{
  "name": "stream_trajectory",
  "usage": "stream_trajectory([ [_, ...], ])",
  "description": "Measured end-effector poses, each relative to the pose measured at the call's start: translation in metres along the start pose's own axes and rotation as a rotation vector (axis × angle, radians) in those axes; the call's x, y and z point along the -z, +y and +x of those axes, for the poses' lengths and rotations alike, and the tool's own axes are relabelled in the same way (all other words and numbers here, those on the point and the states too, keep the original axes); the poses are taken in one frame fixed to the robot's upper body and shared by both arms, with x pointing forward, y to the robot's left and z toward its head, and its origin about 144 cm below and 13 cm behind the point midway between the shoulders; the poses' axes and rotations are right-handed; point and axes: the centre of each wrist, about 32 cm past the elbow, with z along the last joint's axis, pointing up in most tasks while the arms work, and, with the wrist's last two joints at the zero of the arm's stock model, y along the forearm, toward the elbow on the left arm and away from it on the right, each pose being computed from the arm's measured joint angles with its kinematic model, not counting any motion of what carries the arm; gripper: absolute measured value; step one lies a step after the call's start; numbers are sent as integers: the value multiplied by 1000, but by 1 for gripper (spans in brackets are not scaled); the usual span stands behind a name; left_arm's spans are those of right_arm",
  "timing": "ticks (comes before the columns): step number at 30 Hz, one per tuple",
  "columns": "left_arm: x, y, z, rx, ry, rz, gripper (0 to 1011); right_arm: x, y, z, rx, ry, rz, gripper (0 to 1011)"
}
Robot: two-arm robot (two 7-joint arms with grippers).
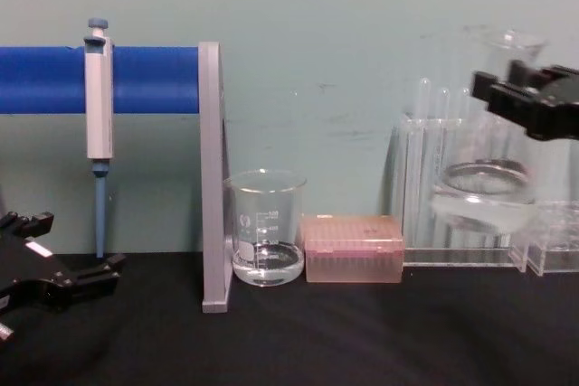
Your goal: Grasp the erlenmeyer flask with one hand, shake it three times, then place it back.
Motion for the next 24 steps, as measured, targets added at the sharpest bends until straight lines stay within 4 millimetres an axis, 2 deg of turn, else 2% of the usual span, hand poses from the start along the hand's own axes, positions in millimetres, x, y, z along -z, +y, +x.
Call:
stream_trajectory([
  [14, 0, 0, 0, 0, 0, 0, 1001, -3, 23, -22, -275, 58, 68, 457],
  [24, 0, 0, 0, 0, 0, 0, 1001, -4, 27, -25, -330, 75, 78, 456],
])
